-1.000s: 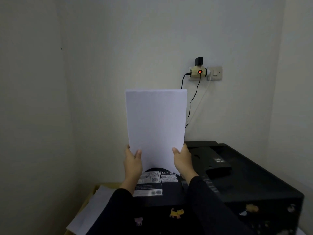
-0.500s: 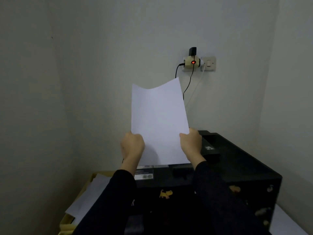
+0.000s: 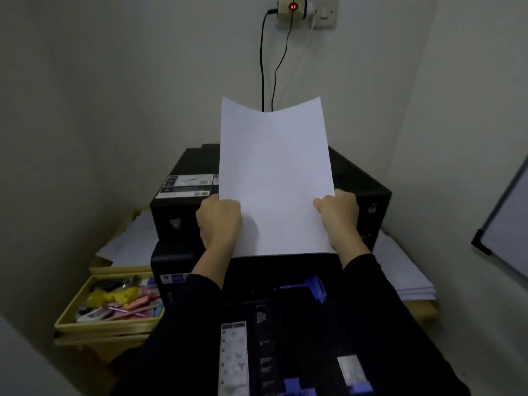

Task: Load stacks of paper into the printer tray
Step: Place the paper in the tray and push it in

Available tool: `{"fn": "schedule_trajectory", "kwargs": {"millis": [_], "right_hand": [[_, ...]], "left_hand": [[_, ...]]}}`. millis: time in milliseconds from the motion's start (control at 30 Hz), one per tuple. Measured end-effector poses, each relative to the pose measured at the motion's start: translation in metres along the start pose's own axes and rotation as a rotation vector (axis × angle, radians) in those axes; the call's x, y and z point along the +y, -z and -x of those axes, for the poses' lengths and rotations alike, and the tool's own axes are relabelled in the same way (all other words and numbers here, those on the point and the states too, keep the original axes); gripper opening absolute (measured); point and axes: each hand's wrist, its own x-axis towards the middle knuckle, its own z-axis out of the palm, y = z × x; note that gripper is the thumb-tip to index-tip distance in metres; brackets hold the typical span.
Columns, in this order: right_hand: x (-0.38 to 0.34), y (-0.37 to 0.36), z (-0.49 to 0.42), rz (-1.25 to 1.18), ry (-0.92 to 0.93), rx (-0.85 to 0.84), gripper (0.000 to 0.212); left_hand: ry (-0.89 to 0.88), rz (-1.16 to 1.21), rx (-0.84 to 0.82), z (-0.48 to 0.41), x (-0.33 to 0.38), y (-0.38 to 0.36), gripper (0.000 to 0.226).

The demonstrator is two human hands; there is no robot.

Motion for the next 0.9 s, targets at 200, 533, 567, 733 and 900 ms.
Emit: {"fn": "schedule_trajectory", "kwargs": {"millis": [200, 533, 567, 733, 900], "right_hand": [[0.082, 0.037, 0.041, -0.039, -0.064, -0.023, 0.017], [0.183, 0.061, 0.095, -0.028, -0.281, -0.165, 0.026], [0.188, 0.062, 0.098, -0.005, -0.31, -0.186, 0.026], [0.192, 0.062, 0.095, 0.127, -0.505, -0.265, 0.012], [0.184, 0.061, 0.09, 0.256, -0.62, -0.341, 0.032]], "left_hand": [[0.138, 0.277, 0.01, 0.089, -0.058, -0.009, 0.021], [0.353, 0.229, -0.012, 0.17, -0.147, -0.016, 0.023], [0.382, 0.198, 0.0, 0.176, -0.15, -0.016, 0.025], [0.536, -0.061, -0.061, 0.182, -0.161, -0.015, 0.03], [0.55, -0.345, -0.226, 0.173, -0.169, -0.014, 0.031]]}}
